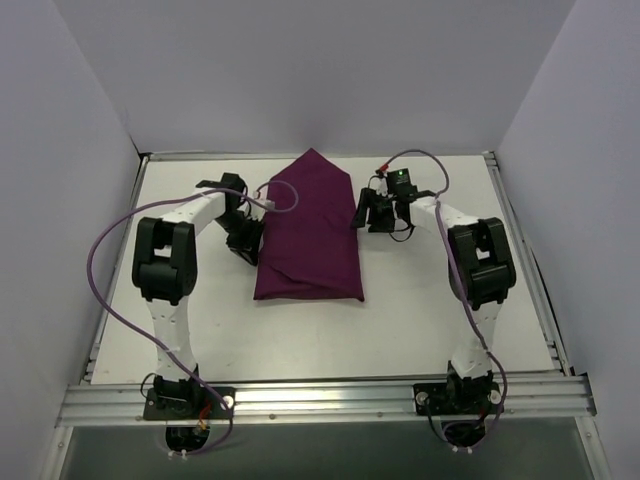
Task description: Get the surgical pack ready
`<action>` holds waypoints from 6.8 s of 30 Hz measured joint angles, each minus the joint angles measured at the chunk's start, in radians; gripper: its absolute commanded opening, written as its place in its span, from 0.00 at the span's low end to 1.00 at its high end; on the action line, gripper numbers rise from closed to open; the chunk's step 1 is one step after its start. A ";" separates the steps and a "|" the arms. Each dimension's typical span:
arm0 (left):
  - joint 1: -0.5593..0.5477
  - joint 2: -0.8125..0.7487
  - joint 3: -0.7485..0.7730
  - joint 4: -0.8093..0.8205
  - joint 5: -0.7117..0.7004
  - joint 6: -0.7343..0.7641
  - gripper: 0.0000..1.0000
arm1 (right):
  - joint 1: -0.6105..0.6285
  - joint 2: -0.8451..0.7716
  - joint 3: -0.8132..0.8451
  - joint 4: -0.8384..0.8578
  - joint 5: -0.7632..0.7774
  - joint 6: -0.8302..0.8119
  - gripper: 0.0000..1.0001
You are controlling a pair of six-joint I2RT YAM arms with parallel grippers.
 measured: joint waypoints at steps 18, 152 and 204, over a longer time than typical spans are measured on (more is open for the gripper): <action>0.076 -0.090 0.240 -0.060 0.136 0.005 0.34 | 0.413 -0.370 -0.277 -0.042 -0.085 -0.146 0.00; 0.090 0.297 0.842 0.076 0.327 -0.103 0.02 | -0.060 0.218 0.429 0.215 -0.238 0.121 0.00; 0.037 -0.111 0.023 -0.104 0.175 0.570 0.02 | 0.029 -0.060 0.388 -0.192 -0.192 -0.249 0.69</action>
